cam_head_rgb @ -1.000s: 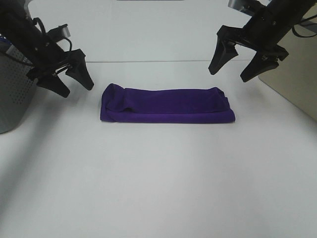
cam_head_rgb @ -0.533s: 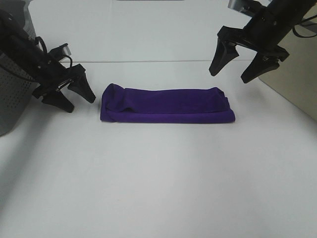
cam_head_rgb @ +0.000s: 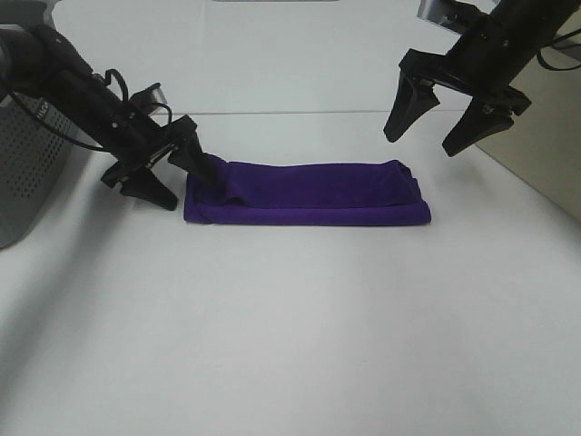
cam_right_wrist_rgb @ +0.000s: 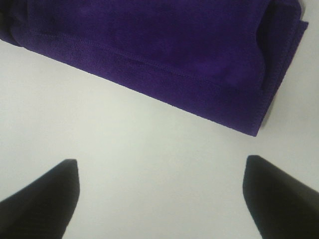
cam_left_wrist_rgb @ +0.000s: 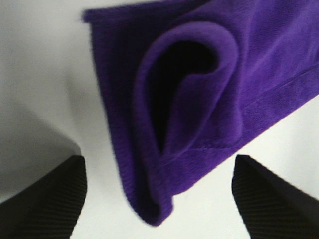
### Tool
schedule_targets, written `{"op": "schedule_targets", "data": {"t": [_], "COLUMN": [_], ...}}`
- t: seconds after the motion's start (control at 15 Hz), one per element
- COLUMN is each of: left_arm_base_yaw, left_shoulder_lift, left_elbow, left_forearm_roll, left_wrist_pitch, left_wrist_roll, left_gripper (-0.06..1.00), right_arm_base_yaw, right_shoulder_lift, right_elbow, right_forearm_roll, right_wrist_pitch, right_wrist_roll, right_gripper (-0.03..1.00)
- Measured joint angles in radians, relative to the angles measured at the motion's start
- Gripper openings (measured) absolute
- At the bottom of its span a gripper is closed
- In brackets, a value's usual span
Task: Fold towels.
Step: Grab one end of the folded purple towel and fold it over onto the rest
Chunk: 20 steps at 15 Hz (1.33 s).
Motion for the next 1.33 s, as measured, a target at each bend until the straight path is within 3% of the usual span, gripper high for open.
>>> {"op": "schedule_targets", "data": {"t": [0.2, 0.47, 0.6, 0.73, 0.87, 1.0, 1.2, 1.33], "left_arm_base_yaw": [-0.047, -0.060, -0.060, -0.060, -0.060, -0.064, -0.036, 0.012], "left_shoulder_lift": [0.026, 0.049, 0.063, 0.075, 0.073, 0.044, -0.037, -0.116], "left_elbow": [-0.003, -0.009, -0.009, -0.008, -0.008, -0.008, -0.007, -0.001], "left_forearm_roll": [-0.087, -0.133, -0.129, -0.120, -0.115, -0.031, 0.212, 0.264], "left_wrist_pitch": [-0.016, -0.015, -0.016, -0.018, -0.017, -0.004, 0.005, 0.004], "left_wrist_roll": [-0.002, -0.003, -0.003, 0.022, 0.045, 0.054, -0.005, -0.035], "left_gripper": [0.74, 0.69, 0.43, 0.09, 0.03, 0.03, 0.03, 0.03], "right_arm_base_yaw": [0.000, 0.000, 0.000, 0.000, 0.000, 0.000, 0.000, 0.000], "right_shoulder_lift": [0.000, 0.000, 0.000, 0.000, 0.000, 0.000, -0.003, -0.018], "right_elbow": [0.000, 0.000, 0.000, 0.000, 0.000, 0.000, 0.000, 0.000], "right_forearm_roll": [0.004, 0.014, 0.015, 0.022, 0.024, 0.024, 0.030, 0.033], "right_wrist_pitch": [0.002, 0.036, 0.053, 0.067, 0.073, 0.074, 0.074, 0.074], "right_wrist_roll": [0.000, 0.000, 0.000, 0.000, 0.000, 0.000, 0.000, 0.000], "right_gripper": [0.87, 0.87, 0.87, 0.87, 0.87, 0.87, 0.87, 0.87]}}
